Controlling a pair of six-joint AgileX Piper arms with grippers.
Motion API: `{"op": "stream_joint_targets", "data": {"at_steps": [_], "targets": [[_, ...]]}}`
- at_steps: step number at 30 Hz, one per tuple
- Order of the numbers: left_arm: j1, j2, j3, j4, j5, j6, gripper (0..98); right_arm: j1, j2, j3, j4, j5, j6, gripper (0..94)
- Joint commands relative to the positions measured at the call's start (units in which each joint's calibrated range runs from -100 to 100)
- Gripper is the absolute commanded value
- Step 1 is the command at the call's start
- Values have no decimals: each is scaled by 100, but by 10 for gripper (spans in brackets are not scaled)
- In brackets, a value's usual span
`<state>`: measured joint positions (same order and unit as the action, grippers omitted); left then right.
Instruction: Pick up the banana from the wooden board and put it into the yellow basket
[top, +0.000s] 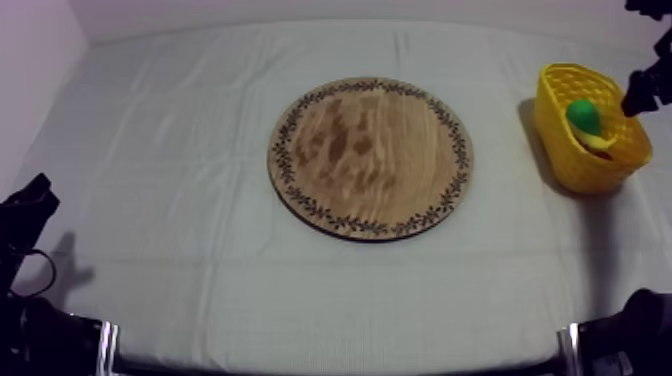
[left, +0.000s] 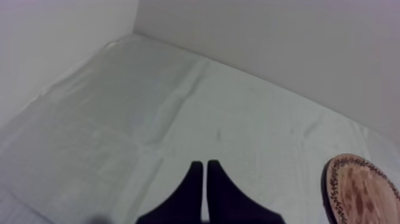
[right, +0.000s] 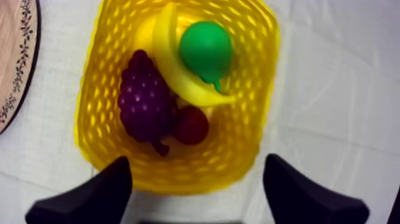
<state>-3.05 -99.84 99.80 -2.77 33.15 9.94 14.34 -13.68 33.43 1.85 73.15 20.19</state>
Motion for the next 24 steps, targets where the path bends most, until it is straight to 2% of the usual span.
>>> {"op": "stream_joint_targets", "data": {"at_steps": [1,4,7,11,13,18,24], "targets": [[-2,2,-2,1,-1,0,1,21,-888,524,1,-226,-55,536],[-2,2,-2,1,-1,0,1,30,-1512,987,7,-510,-127,447],[-2,2,-2,1,-1,0,1,128,-2097,1408,-124,-803,-9,344],[-2,2,-2,1,-1,0,1,223,-2806,1911,-323,-1239,171,143],[-2,2,-2,1,-1,0,1,237,-3147,2134,-406,-1490,215,74],[-2,2,-2,1,-1,0,1,252,-4095,2877,-769,-2289,574,19],[-2,2,-2,1,-1,0,1,388,-5246,4036,-1615,-3219,1367,7]]}}
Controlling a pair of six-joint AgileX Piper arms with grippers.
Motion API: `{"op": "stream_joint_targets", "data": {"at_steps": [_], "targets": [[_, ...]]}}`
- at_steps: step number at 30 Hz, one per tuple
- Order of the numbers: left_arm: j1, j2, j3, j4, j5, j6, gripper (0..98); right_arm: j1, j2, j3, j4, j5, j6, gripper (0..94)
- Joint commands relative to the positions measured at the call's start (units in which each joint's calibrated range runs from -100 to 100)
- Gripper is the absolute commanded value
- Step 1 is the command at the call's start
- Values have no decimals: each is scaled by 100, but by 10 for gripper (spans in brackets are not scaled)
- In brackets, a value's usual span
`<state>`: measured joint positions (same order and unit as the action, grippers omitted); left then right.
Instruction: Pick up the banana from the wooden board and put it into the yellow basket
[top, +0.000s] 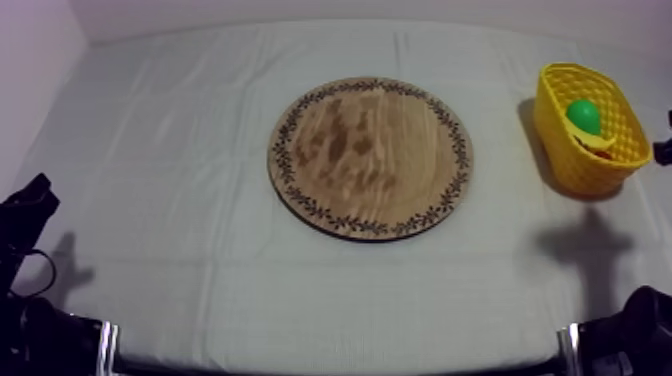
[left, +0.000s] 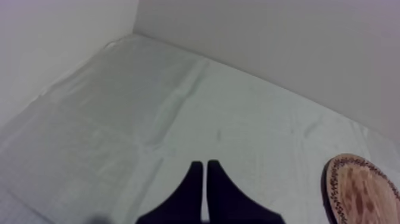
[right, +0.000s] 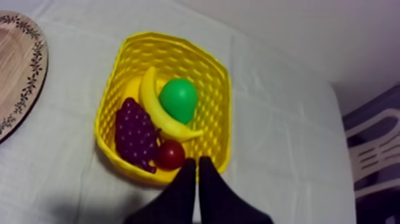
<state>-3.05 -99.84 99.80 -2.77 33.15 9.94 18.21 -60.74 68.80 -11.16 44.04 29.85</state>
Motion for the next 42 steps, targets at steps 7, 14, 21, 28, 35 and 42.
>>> {"op": "stream_joint_targets", "data": {"at_steps": [7,14,21,28,35,42], "targets": [[-2,2,-2,1,-1,0,1,-265,-1726,1941,-1359,-1351,1096,4],[-2,2,-2,1,-1,1,1,-372,-2732,2482,-1450,-1050,157,4],[-2,2,-2,1,-1,0,1,-737,-3422,2485,-880,-211,-685,4],[-2,2,-2,16,-1,-1,1,-1173,-3495,2864,382,-391,-1035,10],[-2,2,-2,24,-1,0,1,-1355,-3501,3058,903,-734,-921,6],[-2,2,-2,25,-1,-4,1,-1389,-3502,3074,948,-742,-1683,6]]}}
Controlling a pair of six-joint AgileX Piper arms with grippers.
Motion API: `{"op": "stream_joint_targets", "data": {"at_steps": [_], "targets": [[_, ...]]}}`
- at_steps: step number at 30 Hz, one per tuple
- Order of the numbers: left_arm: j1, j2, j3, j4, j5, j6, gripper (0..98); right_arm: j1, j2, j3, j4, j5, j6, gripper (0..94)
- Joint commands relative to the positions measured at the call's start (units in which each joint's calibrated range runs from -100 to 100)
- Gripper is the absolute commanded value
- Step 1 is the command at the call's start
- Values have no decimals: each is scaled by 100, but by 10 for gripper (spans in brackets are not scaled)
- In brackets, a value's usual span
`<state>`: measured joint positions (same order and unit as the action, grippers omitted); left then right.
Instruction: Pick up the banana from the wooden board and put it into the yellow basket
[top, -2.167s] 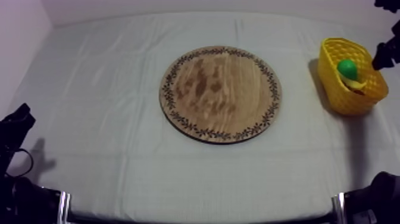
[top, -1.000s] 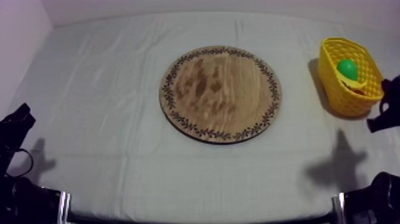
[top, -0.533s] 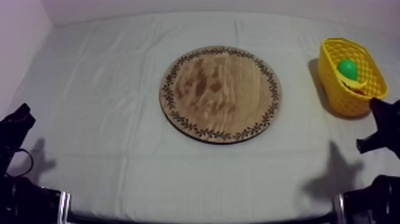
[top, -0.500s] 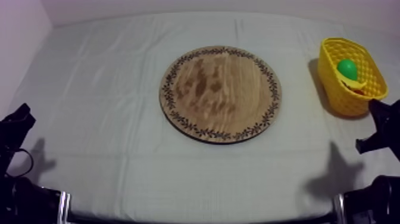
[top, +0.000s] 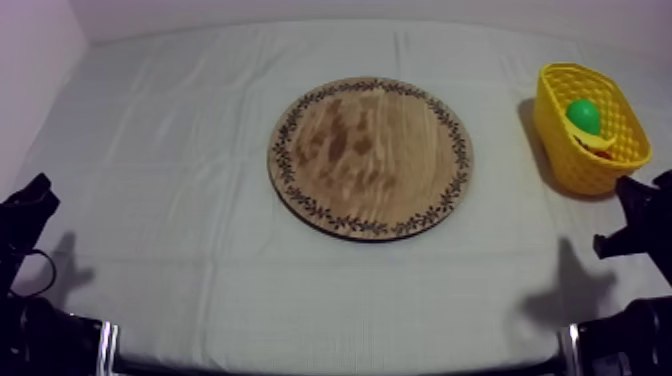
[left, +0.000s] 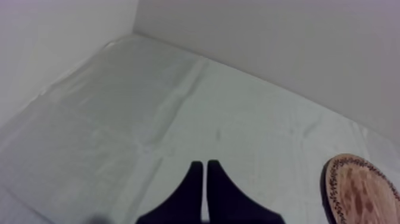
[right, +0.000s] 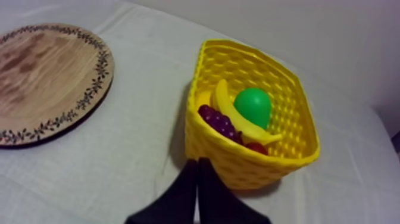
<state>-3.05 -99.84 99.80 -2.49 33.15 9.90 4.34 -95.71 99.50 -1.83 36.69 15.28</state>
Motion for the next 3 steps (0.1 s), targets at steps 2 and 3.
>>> {"op": "stream_joint_targets", "data": {"at_steps": [2,3], "targets": [[-2,2,-2,-2,-1,0,1,-3,-4,5,17,-7,-256,6],[-2,2,-2,-2,-1,0,1,-4,-4,9,18,-7,-254,6]]}}
